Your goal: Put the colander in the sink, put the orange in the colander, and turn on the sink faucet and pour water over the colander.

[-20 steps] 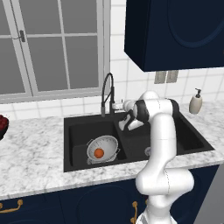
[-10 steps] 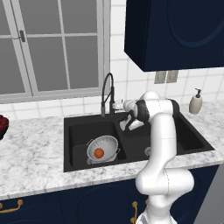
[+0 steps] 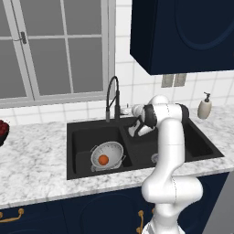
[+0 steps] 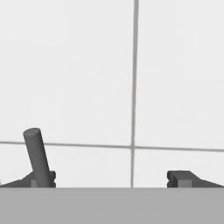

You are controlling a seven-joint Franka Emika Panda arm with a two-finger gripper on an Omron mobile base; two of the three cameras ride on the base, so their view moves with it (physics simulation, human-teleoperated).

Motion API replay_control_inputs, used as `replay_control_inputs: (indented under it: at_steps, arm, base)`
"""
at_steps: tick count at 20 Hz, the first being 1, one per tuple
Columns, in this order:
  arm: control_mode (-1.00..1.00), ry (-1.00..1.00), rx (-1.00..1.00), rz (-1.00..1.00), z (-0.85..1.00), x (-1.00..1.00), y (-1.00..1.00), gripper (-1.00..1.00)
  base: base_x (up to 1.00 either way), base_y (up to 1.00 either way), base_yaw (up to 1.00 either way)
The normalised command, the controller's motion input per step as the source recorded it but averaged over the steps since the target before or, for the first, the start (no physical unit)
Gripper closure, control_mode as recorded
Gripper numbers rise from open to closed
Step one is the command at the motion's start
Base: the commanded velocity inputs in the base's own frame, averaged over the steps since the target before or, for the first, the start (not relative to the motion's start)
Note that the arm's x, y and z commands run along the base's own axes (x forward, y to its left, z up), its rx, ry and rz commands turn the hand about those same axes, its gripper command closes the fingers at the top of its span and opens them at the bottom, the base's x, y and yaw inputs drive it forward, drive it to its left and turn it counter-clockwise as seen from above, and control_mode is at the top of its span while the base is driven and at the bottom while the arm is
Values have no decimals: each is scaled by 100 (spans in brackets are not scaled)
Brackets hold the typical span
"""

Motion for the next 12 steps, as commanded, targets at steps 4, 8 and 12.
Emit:
replay_control_inputs:
  at_steps: [4, 8, 12]
  arm:
    - [-100, 0, 1, 0, -3, 5, -82, -100]
    - [-100, 0, 3, 0, -2, 12, -96, -100]
    - [-100, 0, 8, 0, -2, 14, -100, -100]
  base:
    - [0, 0, 0]
    - [0, 0, 0]
    - [0, 0, 0]
